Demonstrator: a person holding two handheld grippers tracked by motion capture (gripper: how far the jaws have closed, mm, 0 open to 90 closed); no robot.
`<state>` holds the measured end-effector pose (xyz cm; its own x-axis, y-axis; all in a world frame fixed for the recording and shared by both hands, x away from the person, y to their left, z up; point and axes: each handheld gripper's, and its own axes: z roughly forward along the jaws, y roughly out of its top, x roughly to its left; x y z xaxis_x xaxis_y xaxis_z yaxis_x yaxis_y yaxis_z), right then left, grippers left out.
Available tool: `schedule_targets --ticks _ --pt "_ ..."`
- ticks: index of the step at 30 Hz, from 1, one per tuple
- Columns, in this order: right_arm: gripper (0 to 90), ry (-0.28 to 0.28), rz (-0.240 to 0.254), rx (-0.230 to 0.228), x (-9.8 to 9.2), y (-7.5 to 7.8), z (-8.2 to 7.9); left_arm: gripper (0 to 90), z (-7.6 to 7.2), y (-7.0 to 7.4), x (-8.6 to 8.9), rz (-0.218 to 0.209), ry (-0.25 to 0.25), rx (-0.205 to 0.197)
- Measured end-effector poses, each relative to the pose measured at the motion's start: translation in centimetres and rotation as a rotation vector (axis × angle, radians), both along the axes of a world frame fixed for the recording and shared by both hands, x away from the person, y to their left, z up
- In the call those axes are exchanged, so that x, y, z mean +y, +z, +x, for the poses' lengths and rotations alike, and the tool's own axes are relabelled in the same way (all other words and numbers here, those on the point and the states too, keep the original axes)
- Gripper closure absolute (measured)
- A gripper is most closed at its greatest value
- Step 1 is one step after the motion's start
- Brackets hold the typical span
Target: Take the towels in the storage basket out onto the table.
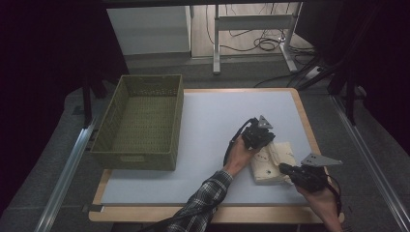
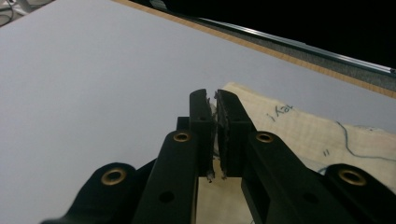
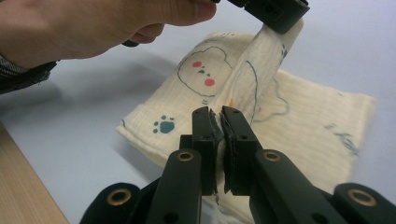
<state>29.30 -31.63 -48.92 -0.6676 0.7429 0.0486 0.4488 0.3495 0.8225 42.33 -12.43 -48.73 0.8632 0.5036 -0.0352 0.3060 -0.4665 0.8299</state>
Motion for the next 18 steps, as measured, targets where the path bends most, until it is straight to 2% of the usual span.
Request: schedule_targets --ticks 9,15,18 --pt "84.6 -0.046 0.002 -0.006 -2.1 0.2 -0.1 85.7 0.6 -0.2 -2.7 0.027 -0.031 0.001" --pt "84.2 -0.068 -0.009 0.021 -2.7 -1.1 0.1 85.6 1.1 -1.0 -4.1 0.081 -0.041 0.01" --pt "84.1 -0.078 -0.01 0.031 -2.8 -1.7 0.3 85.5 1.3 -1.5 -4.6 0.093 -0.039 0.017"
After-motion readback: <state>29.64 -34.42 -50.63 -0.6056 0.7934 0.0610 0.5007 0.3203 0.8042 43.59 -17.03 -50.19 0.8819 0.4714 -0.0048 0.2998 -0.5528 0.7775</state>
